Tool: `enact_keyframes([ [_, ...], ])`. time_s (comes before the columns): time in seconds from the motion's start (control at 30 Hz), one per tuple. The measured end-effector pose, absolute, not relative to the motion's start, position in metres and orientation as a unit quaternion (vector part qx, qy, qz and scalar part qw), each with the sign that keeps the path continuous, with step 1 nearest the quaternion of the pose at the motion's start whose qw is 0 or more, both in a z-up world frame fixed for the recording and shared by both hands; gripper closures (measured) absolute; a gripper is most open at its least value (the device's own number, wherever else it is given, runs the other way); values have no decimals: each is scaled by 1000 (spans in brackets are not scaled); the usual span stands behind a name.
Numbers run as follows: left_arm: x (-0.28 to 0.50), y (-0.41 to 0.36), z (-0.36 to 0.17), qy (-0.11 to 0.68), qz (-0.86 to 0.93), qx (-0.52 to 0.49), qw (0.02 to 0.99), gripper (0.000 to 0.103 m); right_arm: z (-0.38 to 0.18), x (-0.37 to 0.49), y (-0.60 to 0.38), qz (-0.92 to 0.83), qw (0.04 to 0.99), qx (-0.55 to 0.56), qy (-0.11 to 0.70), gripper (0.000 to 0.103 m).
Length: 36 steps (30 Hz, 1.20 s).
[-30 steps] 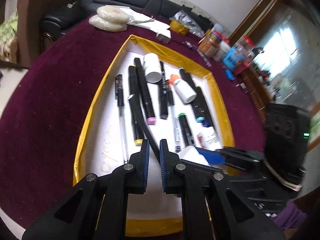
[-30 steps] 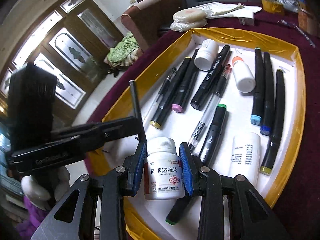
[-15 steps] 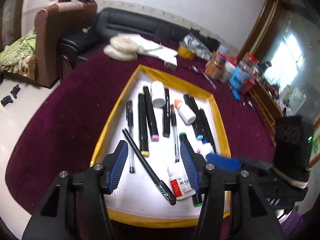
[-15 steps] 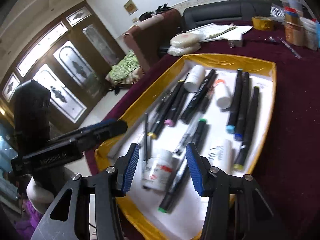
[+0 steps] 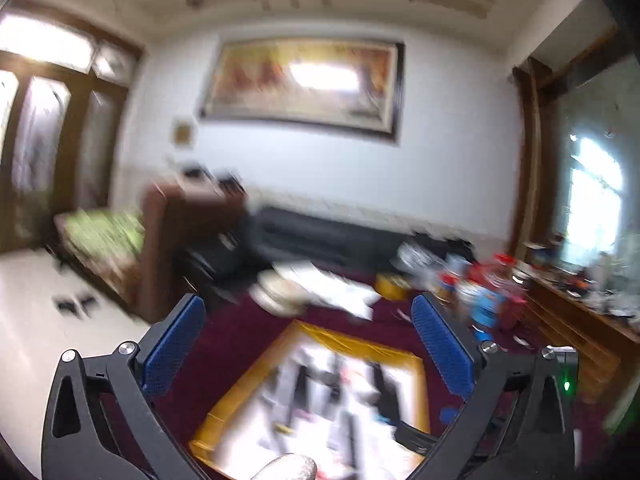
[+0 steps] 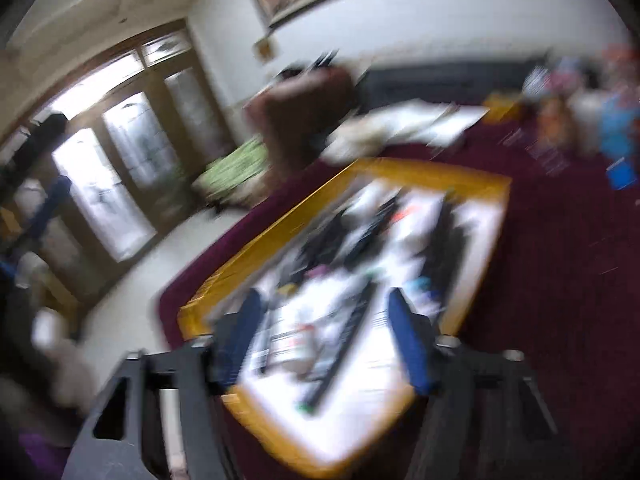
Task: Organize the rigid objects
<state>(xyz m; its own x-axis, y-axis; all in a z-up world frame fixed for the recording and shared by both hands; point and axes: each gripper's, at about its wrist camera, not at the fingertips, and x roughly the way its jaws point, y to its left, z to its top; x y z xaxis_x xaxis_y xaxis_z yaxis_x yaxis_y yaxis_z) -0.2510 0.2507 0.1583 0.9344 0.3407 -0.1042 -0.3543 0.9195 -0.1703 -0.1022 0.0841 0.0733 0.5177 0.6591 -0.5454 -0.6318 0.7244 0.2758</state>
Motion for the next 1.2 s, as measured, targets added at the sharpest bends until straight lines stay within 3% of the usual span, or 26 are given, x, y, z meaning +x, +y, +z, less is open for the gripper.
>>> enact_keyframes([
  [0.03,-243,249,158,47,157,-111,980,0,74,-105,79,346,886,13,308,22],
  [0.17,-180,238,140,191,112,-114,968,0,69,-111,68,285,912,-31,293,22],
  [0.4,-154,231,108,269,149,-123,944,0,65,-115,64,261,917,-49,299,22],
  [0.57,-156,223,101,279,220,-93,930,0,62,-124,60,255,920,-57,293,22],
  [1.2,-156,226,86,315,229,-98,916,0,52,-126,70,254,912,-79,311,22],
])
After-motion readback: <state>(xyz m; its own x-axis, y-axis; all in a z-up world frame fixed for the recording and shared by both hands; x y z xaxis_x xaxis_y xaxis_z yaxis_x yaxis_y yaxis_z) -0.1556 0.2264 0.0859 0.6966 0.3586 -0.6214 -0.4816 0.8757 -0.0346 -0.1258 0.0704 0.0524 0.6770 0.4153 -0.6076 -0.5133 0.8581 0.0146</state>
